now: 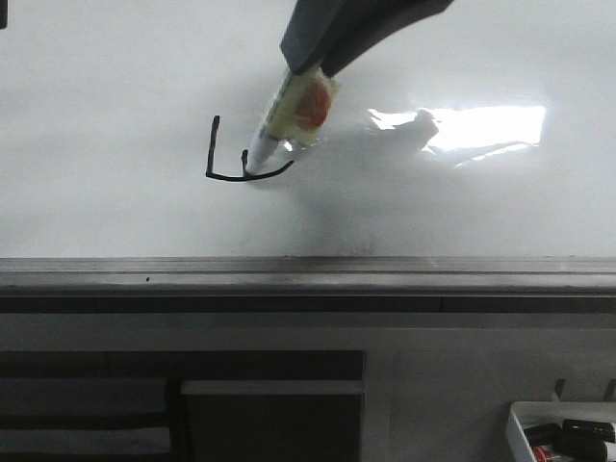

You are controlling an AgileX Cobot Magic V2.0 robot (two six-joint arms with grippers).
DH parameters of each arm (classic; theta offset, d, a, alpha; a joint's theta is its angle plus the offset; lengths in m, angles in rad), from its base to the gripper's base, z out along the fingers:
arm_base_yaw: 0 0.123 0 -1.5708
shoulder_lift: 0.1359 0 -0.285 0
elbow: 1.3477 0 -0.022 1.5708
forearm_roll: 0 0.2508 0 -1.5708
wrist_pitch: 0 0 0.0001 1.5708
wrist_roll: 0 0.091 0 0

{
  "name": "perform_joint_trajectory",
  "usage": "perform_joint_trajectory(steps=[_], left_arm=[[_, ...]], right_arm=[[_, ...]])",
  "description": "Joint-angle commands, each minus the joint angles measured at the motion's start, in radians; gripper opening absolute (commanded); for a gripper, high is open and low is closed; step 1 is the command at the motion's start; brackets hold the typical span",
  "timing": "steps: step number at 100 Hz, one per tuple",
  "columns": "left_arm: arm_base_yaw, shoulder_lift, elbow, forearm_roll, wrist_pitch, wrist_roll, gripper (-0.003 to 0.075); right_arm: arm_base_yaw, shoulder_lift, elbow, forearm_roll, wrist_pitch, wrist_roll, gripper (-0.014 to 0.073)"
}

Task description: Write number 4 on whiteboard

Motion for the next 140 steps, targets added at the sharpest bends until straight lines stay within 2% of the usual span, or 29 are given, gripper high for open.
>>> perform_joint_trajectory(steps=[1, 24, 39, 56, 81, 84, 88, 91, 100, 122, 130, 137, 140], left_arm=[[0.003, -0.002, -0.028, -0.017, -0.074, -0.009, 0.0399], [0.003, 0.008, -0.028, -0.011, -0.076, -0.009, 0.0399], [-0.077, 0.093, -0.028, 0.116, -0.088, -0.009, 0.0399], [-0.171, 0.242, -0.030, 0.112, -0.217, -0.009, 0.0399], [-0.167, 0.373, -0.060, 0.083, -0.243, -0.009, 0.0398], [-0.167, 0.380, -0.065, 0.083, -0.243, -0.009, 0.0385], [-0.167, 0.393, -0.067, 0.083, -0.243, -0.009, 0.0323], [-0.167, 0.400, -0.069, 0.081, -0.246, -0.009, 0.0255], [-0.167, 0.409, -0.069, 0.079, -0.252, -0.009, -0.0022], [-0.167, 0.409, -0.069, 0.072, -0.265, -0.009, -0.0020], [-0.167, 0.409, -0.069, 0.063, -0.265, -0.009, -0.0020], [-0.167, 0.409, -0.069, 0.015, -0.261, -0.009, -0.0020], [-0.167, 0.409, -0.069, -0.028, -0.256, -0.009, -0.0020]], right_arm=[[-0.004, -0.025, 0.002, 0.014, -0.034, -0.013, -0.0061], [0.006, -0.029, 0.013, 0.025, -0.041, -0.015, -0.0061], [0.085, -0.060, -0.020, 0.025, -0.006, -0.063, -0.0061], [0.156, -0.066, -0.062, 0.023, 0.054, -0.093, -0.0061], [0.193, -0.066, -0.086, 0.023, 0.089, -0.093, -0.0061], [0.193, -0.066, -0.086, 0.023, 0.089, -0.093, -0.0061], [0.193, -0.066, -0.086, 0.025, 0.089, -0.093, -0.0061], [0.193, -0.066, -0.086, 0.025, 0.089, -0.093, -0.0061], [0.193, -0.066, -0.086, 0.025, 0.089, -0.093, -0.0061], [0.193, -0.066, -0.086, 0.025, 0.090, -0.093, -0.0053], [0.193, -0.066, -0.086, 0.025, 0.090, -0.093, 0.0045], [0.193, -0.066, -0.086, 0.009, 0.070, -0.093, 0.0239], [0.191, -0.066, -0.086, -0.007, 0.055, -0.093, 0.0349]])
